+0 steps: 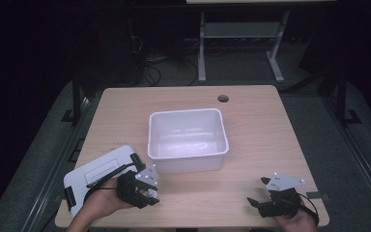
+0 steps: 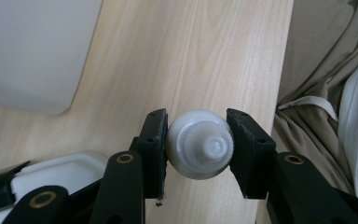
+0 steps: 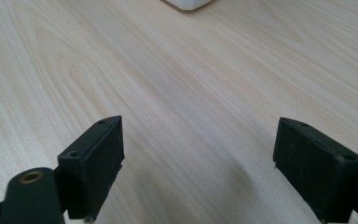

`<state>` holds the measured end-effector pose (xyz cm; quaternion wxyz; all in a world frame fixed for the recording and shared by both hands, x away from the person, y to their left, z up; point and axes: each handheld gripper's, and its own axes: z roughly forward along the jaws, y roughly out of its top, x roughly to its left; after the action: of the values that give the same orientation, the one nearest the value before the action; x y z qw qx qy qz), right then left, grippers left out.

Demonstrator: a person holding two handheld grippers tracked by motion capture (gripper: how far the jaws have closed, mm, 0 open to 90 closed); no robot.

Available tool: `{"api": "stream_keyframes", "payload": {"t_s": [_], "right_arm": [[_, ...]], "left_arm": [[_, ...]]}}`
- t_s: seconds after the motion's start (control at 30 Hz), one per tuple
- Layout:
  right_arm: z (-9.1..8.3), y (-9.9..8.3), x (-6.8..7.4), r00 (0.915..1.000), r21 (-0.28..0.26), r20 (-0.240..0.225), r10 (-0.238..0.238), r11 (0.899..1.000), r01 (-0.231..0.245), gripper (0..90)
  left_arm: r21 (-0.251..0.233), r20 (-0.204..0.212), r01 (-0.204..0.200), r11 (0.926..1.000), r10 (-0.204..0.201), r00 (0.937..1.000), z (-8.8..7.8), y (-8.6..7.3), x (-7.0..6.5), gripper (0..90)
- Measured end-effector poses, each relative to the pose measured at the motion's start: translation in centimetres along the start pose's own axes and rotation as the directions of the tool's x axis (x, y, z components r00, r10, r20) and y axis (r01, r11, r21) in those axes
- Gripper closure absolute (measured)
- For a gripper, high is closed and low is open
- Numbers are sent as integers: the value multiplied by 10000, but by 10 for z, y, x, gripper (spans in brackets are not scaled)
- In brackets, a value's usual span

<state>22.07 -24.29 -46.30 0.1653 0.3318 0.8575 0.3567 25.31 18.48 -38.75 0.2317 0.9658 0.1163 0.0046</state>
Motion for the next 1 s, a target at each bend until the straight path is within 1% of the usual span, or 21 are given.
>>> {"api": "stream_keyframes", "payload": {"t_s": [0.27,0.3,0.33,0.57,0.7,1.0], "right_arm": [[0,0,0,10000,-25,-3,2,10000,-2,158],[0,0,0,10000,-23,-7,18,10000,-18,158],[0,0,0,10000,-2,-2,-3,10000,3,158],[0,0,0,10000,-19,14,-8,10000,8,158],[0,0,-1,10000,-12,16,-44,10000,44,158],[0,0,0,10000,-40,-45,44,10000,-44,158]], "left_arm": [[-88,26,62,9999,-62,10000,-18,3,2,598],[-74,16,23,10000,-23,10000,-21,4,3,598],[-94,-51,40,9999,-41,10000,-23,4,3,598],[-124,-185,61,9999,-63,9998,-41,10,6,599],[-115,-242,40,9999,-42,9997,-48,13,7,599],[-122,-292,98,9999,-102,9995,-60,19,11,598]]}}
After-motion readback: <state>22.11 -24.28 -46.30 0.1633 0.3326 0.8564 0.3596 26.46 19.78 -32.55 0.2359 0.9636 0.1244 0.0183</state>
